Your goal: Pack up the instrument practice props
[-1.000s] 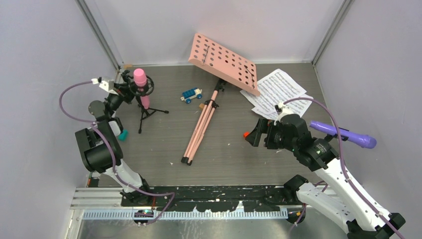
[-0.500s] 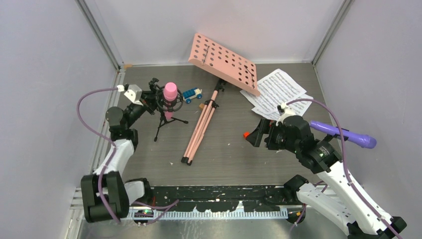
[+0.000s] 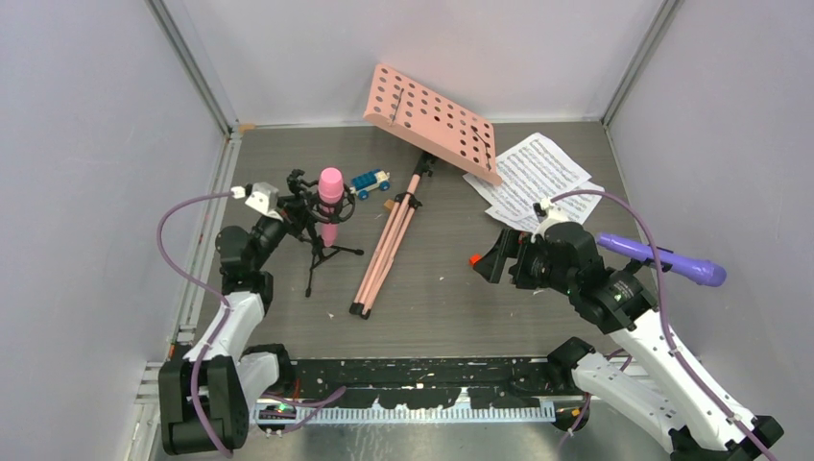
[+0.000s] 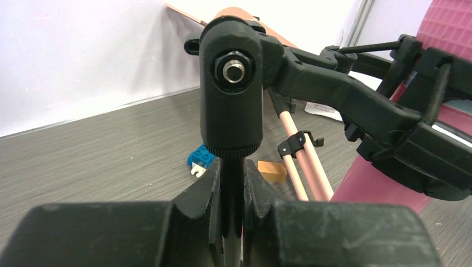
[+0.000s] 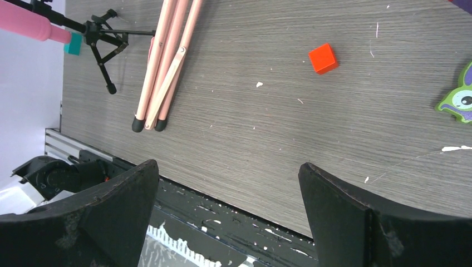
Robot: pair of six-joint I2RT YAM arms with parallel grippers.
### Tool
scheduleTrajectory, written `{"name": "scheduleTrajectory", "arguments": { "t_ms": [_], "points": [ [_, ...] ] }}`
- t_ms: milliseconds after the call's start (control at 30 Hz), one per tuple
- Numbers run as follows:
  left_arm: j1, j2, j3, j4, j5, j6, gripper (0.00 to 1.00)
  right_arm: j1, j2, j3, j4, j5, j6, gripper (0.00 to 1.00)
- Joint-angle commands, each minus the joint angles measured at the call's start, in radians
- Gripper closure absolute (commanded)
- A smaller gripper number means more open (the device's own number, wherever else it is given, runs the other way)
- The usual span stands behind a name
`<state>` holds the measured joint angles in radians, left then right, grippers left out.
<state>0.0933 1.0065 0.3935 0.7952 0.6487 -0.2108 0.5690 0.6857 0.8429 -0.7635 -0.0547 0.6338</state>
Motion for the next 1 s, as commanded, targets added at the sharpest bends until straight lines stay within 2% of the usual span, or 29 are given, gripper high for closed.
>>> {"name": "scheduleTrajectory", "arguments": {
  "t_ms": [0,100,200,333,500,567,700,967],
  "points": [
    [-0.003,-0.030,-0.051,0.116,-0.102,-0.048,1.00,-0.001,-0.001,-0.007,0.062,-0.030,-0.011,0.00],
    [-0.017,-0.041,-0.059,0.088,-0.126,-0.055,1.00,-0.001,-0.004,-0.030,0.132,-0.092,-0.044,0.00],
    [-0.044,-0.052,-0.070,0.076,-0.142,-0.058,1.00,-0.001,-0.016,-0.077,0.276,-0.141,-0.052,0.00],
    [-0.075,-0.078,-0.088,0.034,-0.171,-0.042,1.00,0.005,-0.030,-0.170,0.576,-0.170,-0.025,0.00],
    [-0.084,-0.116,-0.108,-0.018,-0.186,-0.015,1.00,0.047,0.051,-0.261,1.022,-0.099,-0.054,0.00],
    [-0.084,-0.131,-0.108,-0.058,-0.191,0.006,1.00,0.090,0.116,-0.241,1.119,-0.074,-0.121,0.00],
    [-0.118,-0.162,-0.121,-0.097,-0.201,0.020,1.00,0.216,0.271,-0.119,1.189,-0.023,-0.296,0.00],
    [-0.136,-0.168,-0.122,-0.109,-0.260,0.036,1.00,0.347,0.557,0.130,1.311,0.006,-0.361,0.00]
  ]
}}
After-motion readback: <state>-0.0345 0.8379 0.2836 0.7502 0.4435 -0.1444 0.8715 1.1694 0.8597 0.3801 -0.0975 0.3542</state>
